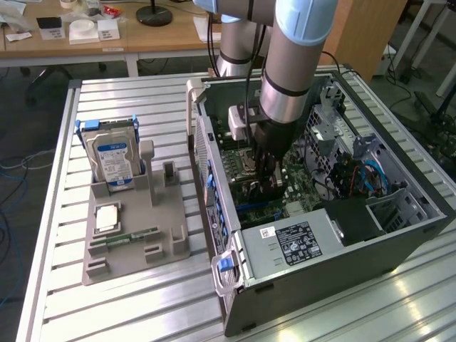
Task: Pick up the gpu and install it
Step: 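Insert the gpu into the slot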
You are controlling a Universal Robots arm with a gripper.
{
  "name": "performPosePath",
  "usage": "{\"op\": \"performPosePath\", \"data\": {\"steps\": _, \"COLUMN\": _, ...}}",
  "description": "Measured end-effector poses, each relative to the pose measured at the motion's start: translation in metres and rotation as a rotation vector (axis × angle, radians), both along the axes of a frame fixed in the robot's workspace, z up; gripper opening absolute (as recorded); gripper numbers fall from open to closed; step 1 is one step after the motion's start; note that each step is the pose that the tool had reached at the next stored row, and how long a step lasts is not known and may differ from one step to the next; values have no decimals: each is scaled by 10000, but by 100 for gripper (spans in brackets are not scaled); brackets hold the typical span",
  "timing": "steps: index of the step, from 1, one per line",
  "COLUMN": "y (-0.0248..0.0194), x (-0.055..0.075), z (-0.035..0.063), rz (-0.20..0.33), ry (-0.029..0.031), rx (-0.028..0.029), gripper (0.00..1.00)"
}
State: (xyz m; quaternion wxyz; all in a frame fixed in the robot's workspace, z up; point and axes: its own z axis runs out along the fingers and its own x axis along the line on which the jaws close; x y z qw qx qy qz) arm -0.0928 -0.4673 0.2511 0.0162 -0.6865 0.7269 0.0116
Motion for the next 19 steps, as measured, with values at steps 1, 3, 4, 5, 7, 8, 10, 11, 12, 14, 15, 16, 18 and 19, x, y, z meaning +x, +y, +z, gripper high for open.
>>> {"op": "performPosePath", "data": {"steps": 1, "y": 1, "x": 0, "z": -6, "rz": 0, "ry": 0, "rx": 1, "gripper": 27}}
{"op": "performPosePath", "data": {"steps": 3, "y": 1, "x": -1, "z": -31, "rz": -1, "ry": 1, "rx": 0, "gripper": 27}}
{"op": "performPosePath", "data": {"steps": 4, "y": 2, "x": -1, "z": -43, "rz": -1, "ry": 1, "rx": -1, "gripper": 27}}
{"op": "performPosePath", "data": {"steps": 5, "y": 3, "x": -1, "z": -52, "rz": -2, "ry": 1, "rx": 0, "gripper": 27}}
{"op": "performPosePath", "data": {"steps": 7, "y": 3, "x": -1, "z": -58, "rz": -1, "ry": 3, "rx": -4, "gripper": 27}}
{"op": "performPosePath", "data": {"steps": 8, "y": 3, "x": -1, "z": -58, "rz": -1, "ry": 2, "rx": -4, "gripper": 27}}
{"op": "performPosePath", "data": {"steps": 10, "y": 3, "x": -2, "z": -63, "rz": -2, "ry": 3, "rx": 0, "gripper": 27}}
{"op": "performPosePath", "data": {"steps": 11, "y": 3, "x": -3, "z": -68, "rz": -2, "ry": 4, "rx": 0, "gripper": 27}}
{"op": "performPosePath", "data": {"steps": 12, "y": 3, "x": -4, "z": -71, "rz": -2, "ry": 5, "rx": 1, "gripper": 27}}
{"op": "performPosePath", "data": {"steps": 14, "y": 3, "x": -4, "z": -75, "rz": -1, "ry": 4, "rx": 11, "gripper": 27}}
{"op": "performPosePath", "data": {"steps": 15, "y": 3, "x": -4, "z": -79, "rz": -2, "ry": 3, "rx": 17, "gripper": 27}}
{"op": "performPosePath", "data": {"steps": 16, "y": 4, "x": -5, "z": -85, "rz": -1, "ry": 3, "rx": 18, "gripper": 27}}
{"op": "performPosePath", "data": {"steps": 18, "y": 4, "x": -5, "z": -91, "rz": -1, "ry": 0, "rx": 23, "gripper": 27}}
{"op": "performPosePath", "data": {"steps": 19, "y": 4, "x": -5, "z": -90, "rz": -1, "ry": 0, "rx": 21, "gripper": 27}}
